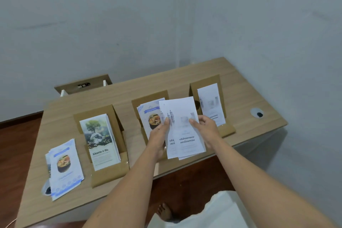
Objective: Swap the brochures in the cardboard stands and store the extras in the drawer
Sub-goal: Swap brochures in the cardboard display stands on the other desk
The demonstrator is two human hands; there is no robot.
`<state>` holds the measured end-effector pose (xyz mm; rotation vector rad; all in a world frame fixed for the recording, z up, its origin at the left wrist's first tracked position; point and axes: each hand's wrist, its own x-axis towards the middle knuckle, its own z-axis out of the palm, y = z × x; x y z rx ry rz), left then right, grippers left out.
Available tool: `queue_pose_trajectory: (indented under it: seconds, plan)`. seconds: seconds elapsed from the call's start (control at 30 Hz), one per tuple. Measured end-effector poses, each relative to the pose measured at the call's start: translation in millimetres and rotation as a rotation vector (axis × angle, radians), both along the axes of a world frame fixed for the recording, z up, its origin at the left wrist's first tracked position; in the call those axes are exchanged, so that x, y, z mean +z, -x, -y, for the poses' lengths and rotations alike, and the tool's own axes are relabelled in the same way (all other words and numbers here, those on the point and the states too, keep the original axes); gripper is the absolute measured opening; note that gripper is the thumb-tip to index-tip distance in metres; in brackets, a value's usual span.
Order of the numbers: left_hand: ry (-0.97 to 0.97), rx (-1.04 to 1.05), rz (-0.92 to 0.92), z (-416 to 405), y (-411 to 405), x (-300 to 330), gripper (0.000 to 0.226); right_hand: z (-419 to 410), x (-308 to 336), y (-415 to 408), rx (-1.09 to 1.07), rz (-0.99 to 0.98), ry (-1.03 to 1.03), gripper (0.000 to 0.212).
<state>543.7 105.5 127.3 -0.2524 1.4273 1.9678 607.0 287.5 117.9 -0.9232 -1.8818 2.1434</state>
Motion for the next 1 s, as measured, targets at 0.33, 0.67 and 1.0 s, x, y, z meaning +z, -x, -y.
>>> queue_pose_trajectory:
  seconds: [0.33,0.67,1.0]
  plan:
    - [-0.033,-0.028,0.037,-61.7,4.2,3.6,0.043,-63.4,2.8,-2.0,-0.004,-0.033,0.090,0.025]
    - [-0.041,0.038,0.051,-121.5,-17.5,8.6,0.043,-121.9,2.3,-6.4,0.079,-0.049,0.102,0.016]
    - [0.044,0.086,0.027,-137.9,-23.9,3.6,0.033,-141.8,6.5,-3.7,0.165,-0.038,0.064,0.019]
